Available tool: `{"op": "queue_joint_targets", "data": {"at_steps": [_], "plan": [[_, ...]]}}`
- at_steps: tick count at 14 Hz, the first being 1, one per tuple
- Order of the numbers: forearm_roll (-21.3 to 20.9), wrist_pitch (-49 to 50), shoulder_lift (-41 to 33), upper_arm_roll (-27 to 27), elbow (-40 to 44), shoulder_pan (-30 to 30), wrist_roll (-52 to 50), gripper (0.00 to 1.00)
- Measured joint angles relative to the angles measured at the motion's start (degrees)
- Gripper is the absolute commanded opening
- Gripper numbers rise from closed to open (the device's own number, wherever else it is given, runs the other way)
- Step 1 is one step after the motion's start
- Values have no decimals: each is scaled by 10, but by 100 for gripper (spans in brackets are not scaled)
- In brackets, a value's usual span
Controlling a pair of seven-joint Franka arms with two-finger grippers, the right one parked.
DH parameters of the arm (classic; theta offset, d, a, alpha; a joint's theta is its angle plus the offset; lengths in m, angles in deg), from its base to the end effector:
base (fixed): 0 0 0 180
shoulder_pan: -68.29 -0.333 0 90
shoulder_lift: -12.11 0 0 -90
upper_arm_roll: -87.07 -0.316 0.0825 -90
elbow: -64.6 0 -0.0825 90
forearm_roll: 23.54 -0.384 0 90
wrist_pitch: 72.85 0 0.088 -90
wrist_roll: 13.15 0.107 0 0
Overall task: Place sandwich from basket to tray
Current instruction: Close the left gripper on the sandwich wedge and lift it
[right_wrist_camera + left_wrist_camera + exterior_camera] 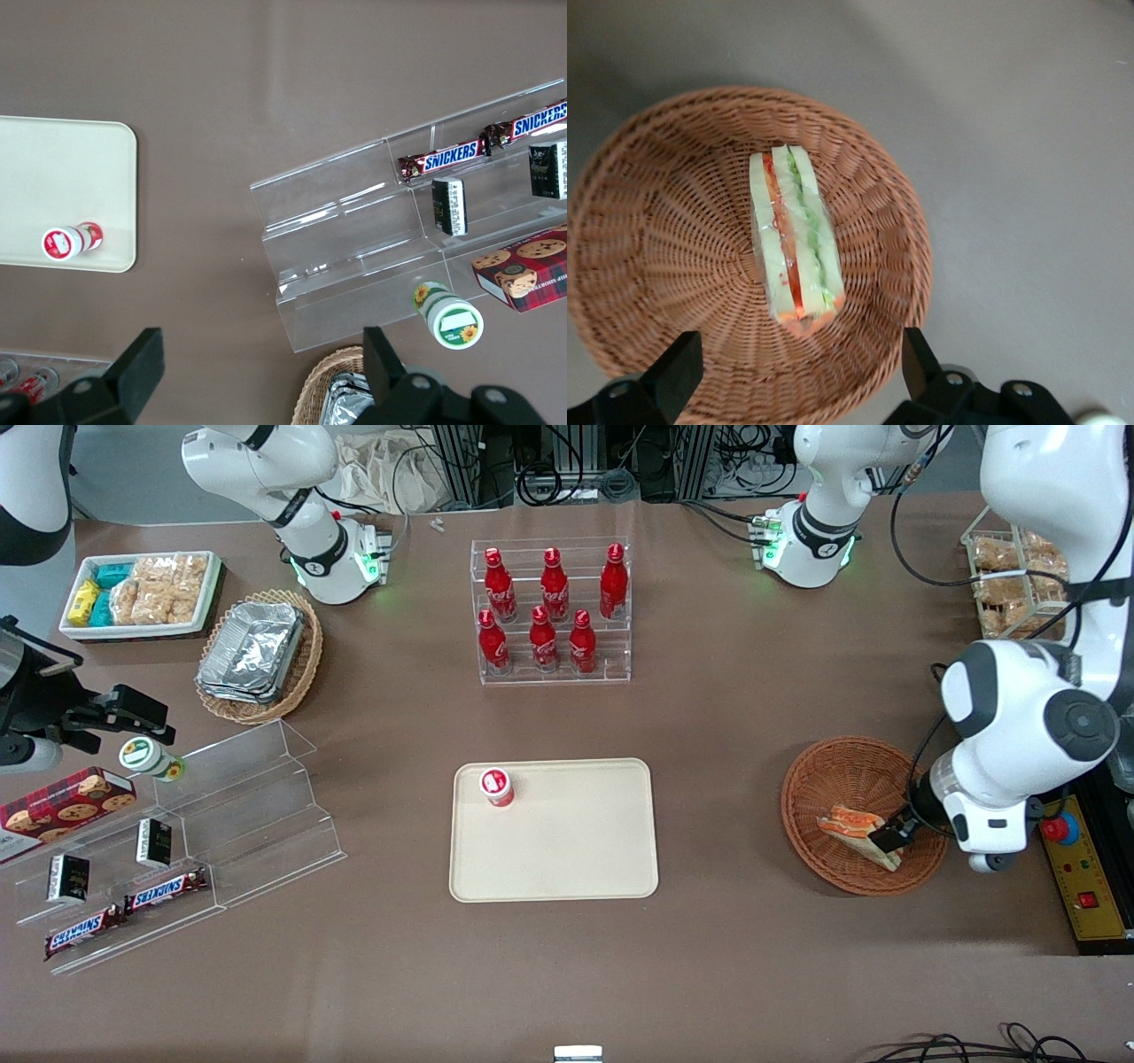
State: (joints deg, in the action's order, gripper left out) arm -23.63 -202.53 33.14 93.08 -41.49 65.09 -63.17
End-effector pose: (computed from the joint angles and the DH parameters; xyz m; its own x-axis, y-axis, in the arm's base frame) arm 0.6385 -0.0269 0.3306 0.6742 0.7385 0.0021 0.7372 -0.6731 0.0590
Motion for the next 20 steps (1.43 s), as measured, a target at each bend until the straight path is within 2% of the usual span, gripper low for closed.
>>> {"op": "queue_joint_targets", "data": {"at_steps": [3, 4, 5, 6, 8, 12, 14, 18, 20], "plan": [[-10, -31, 37, -4, -2, 0, -36, 99], [-10, -38, 47, -6, -3, 0, -43, 92], [-10, -45, 55, -9, -3, 0, -48, 65], [-10, -58, 62, -11, -6, 0, -51, 49], [-10, -86, 72, -12, -20, 0, -53, 0], [-10, -98, 70, -12, -30, 0, -53, 0], [-11, -71, 55, -11, -17, 0, -54, 0], [-13, 107, 4, 3, 78, 5, -54, 0], [-13, 187, -17, 40, 134, 8, -54, 0]]}}
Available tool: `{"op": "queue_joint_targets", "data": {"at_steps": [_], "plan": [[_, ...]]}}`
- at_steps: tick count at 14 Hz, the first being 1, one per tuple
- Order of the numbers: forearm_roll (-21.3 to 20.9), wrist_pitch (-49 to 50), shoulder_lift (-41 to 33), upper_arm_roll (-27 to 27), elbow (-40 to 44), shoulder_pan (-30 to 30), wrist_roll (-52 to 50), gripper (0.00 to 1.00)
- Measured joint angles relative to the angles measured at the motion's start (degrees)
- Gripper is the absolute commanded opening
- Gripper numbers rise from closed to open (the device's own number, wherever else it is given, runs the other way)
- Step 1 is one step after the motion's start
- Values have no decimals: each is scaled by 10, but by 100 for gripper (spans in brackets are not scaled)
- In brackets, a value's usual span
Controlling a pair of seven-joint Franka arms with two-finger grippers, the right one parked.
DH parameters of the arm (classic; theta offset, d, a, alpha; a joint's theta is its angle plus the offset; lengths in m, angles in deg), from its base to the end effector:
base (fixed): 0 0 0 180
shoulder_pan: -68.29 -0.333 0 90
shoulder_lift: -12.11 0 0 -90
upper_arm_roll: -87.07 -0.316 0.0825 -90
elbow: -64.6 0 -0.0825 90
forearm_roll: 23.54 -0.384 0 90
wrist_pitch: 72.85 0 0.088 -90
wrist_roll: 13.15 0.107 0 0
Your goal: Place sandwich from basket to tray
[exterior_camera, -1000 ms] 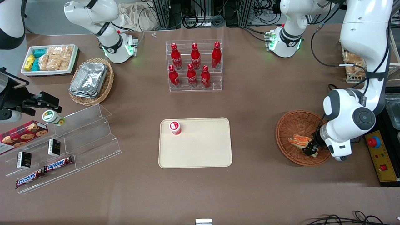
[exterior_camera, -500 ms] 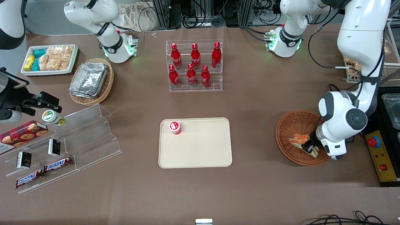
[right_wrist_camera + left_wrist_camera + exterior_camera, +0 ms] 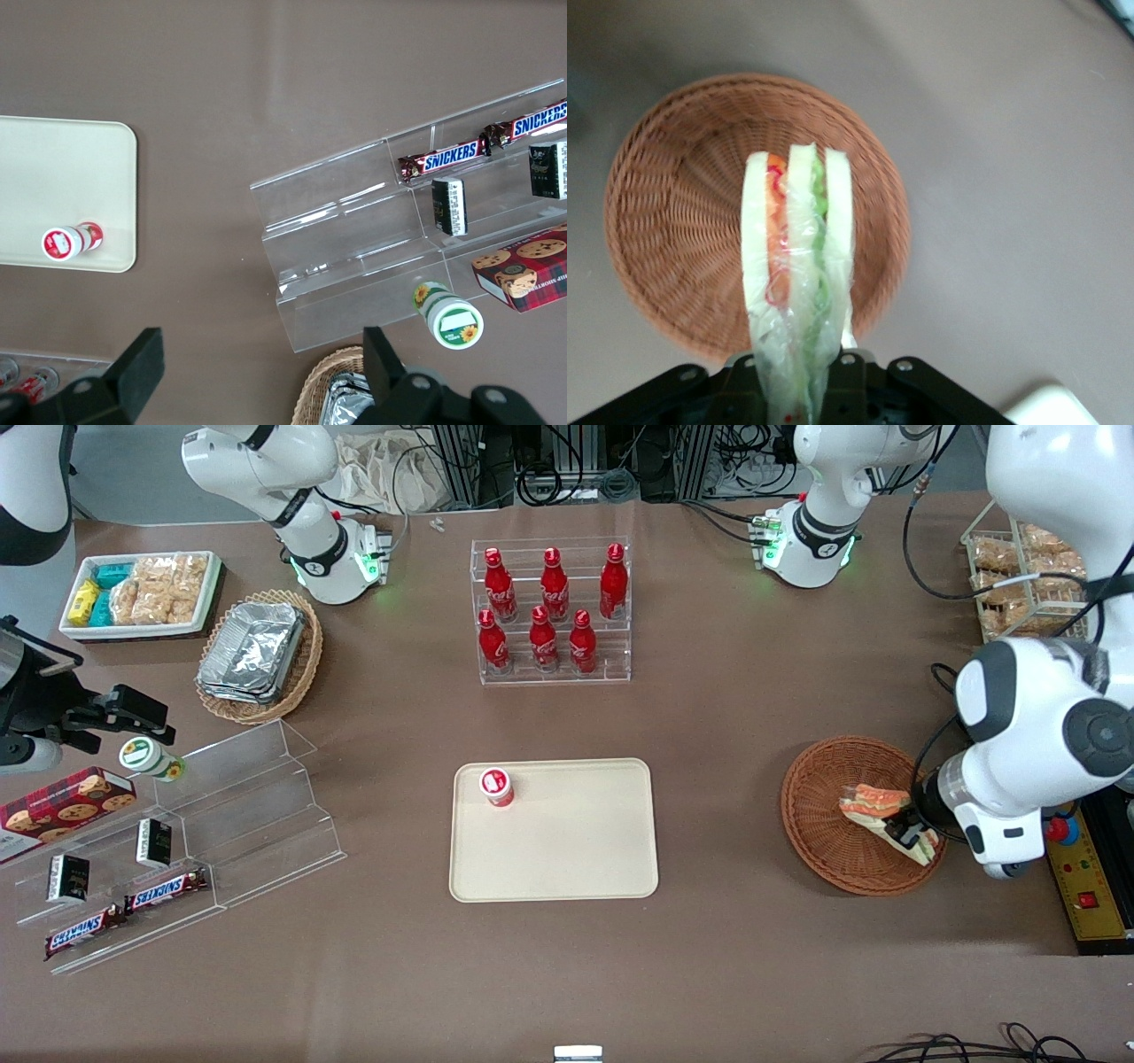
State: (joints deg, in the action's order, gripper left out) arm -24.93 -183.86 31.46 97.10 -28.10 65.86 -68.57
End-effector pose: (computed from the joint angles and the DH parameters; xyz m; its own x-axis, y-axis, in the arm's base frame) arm 0.6510 -0.0731 0.4304 0.6708 0.7408 -0.0363 0.7414 -0.6710 0.0093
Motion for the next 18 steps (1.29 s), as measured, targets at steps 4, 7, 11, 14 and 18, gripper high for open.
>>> {"op": "queue_joint_targets", "data": {"at_steps": [4, 7, 11, 14, 18], "plan": [[-29, 42, -3, 87, 54, 40, 17, 0], [-46, 21, 17, 112, 59, 109, 56, 0], [-86, -108, 109, 113, 55, 182, 79, 0], [-149, -185, 201, 113, 56, 218, 80, 0], [-184, -209, 252, 113, 63, 240, 110, 60]]}}
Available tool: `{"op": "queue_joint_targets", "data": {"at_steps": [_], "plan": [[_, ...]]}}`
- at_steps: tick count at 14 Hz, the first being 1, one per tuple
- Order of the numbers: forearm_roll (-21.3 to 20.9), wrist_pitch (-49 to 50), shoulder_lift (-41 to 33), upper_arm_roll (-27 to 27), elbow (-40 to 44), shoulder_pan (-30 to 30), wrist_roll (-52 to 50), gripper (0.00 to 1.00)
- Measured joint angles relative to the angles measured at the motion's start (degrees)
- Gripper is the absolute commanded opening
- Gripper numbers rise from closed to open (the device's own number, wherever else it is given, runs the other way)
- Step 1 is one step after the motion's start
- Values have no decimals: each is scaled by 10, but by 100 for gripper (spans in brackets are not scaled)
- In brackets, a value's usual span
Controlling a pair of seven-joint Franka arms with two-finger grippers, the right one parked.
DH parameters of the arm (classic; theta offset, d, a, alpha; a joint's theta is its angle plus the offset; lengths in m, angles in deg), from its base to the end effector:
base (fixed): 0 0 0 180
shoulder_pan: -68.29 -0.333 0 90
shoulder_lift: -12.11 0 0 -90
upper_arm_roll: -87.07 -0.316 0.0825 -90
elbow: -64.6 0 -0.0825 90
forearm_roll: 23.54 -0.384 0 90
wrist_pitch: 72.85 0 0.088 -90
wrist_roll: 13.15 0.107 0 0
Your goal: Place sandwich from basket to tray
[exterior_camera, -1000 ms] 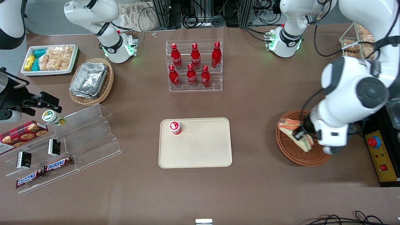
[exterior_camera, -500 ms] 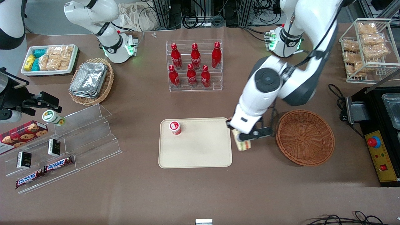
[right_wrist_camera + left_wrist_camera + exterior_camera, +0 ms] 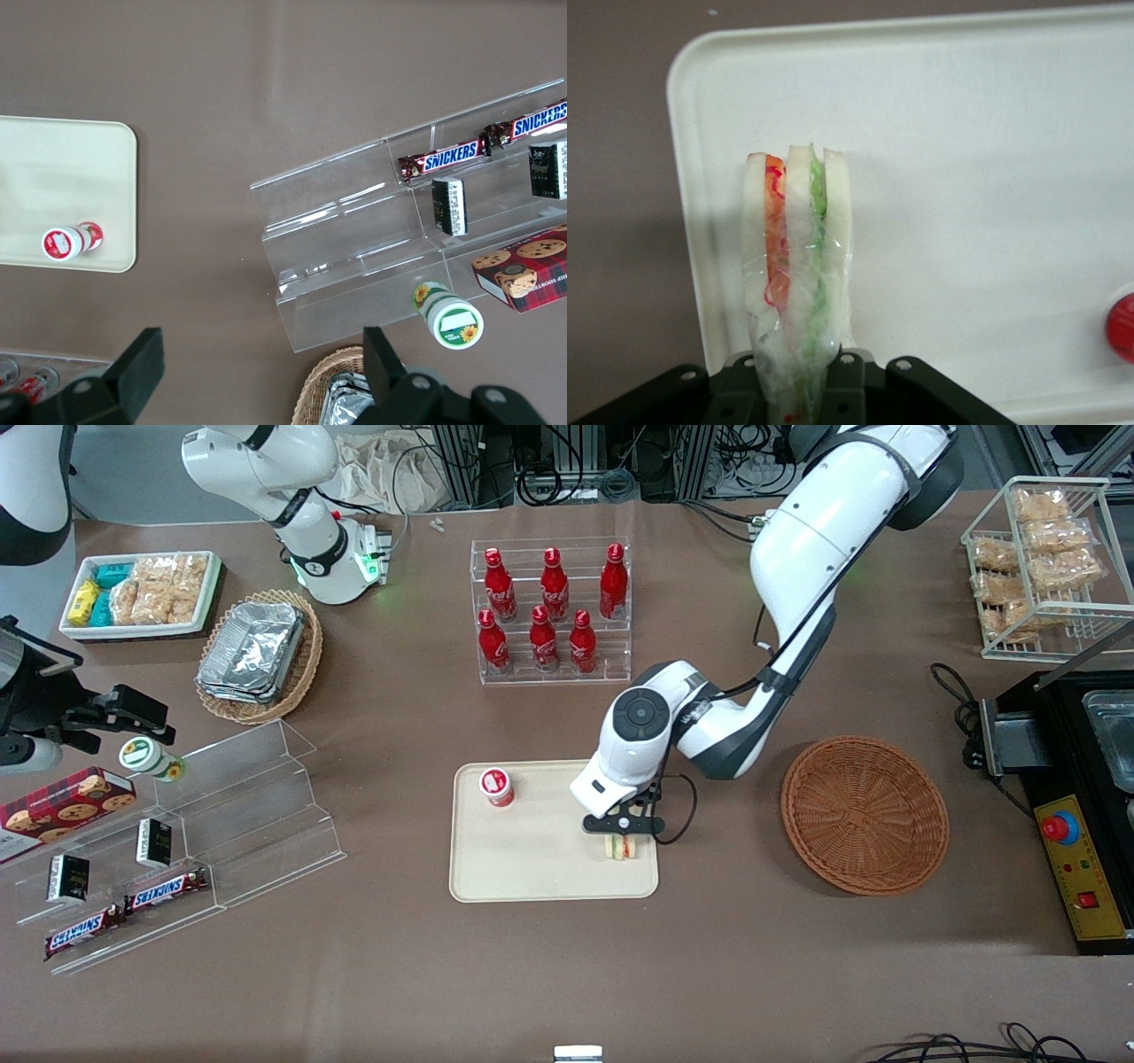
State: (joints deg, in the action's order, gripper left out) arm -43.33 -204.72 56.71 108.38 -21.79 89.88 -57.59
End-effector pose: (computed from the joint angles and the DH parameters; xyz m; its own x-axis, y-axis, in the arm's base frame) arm 0.5619 -0.4491 0.2327 0.9942 -0.0855 0.0651 -0.0885 -0.9951 0.0436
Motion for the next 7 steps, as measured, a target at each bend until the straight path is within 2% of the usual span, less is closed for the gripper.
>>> {"op": "queue_joint_targets", "data": {"at_steps": [1, 5, 7], "plan": [[-14, 0, 7, 0, 0, 3, 1, 100], [-56, 1, 12, -2, 10, 3, 3, 100], [-59, 1, 2, -11, 21, 1, 3, 100]]}}
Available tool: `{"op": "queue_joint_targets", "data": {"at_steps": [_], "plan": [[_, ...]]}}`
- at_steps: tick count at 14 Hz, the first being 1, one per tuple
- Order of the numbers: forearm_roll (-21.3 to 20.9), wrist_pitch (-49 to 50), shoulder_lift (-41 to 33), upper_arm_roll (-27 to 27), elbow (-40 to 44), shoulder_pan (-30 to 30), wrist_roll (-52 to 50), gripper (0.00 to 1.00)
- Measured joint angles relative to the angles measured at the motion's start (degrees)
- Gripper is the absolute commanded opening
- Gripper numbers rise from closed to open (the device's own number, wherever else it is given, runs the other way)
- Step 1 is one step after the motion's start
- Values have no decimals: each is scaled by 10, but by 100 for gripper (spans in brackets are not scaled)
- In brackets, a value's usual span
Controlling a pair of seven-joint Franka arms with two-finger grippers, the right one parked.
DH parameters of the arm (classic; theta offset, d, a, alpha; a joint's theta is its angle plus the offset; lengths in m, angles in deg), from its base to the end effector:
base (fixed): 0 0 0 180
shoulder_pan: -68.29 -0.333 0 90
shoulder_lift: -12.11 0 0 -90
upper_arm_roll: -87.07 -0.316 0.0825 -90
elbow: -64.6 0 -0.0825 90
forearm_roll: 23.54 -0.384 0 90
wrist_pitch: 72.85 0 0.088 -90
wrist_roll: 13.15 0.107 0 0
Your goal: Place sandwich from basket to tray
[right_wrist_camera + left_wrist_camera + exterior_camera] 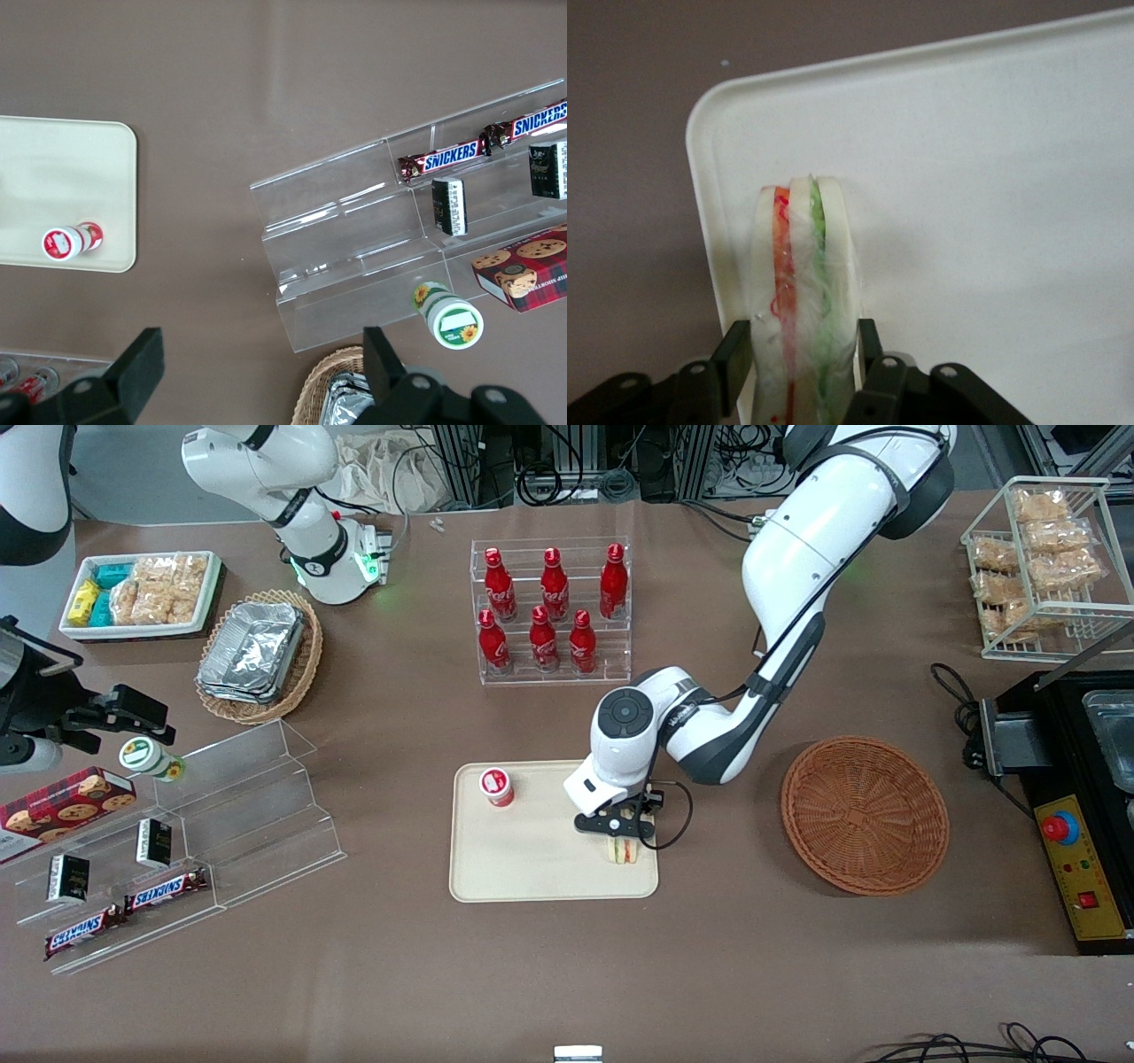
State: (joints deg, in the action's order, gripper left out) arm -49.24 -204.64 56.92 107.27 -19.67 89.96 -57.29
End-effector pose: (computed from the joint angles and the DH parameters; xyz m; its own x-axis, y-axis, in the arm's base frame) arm 0.5797 -0.4420 0.2435 0.9795 -0.1355 0.1493 -0.1347 -0.9908 -0.0160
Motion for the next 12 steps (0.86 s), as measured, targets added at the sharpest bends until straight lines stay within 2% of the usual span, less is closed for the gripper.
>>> {"op": "queue_joint_targets", "data": {"at_steps": [2, 4, 7, 10, 12], "plan": [[7, 14, -37, -21, 14, -7, -3, 100], [60, 60, -100, -27, 24, -39, 4, 100], [133, 177, -211, -30, 24, -105, 71, 100], [181, 299, -285, -37, 21, -178, 229, 100], [197, 348, -315, -75, 20, -195, 367, 100]]}}
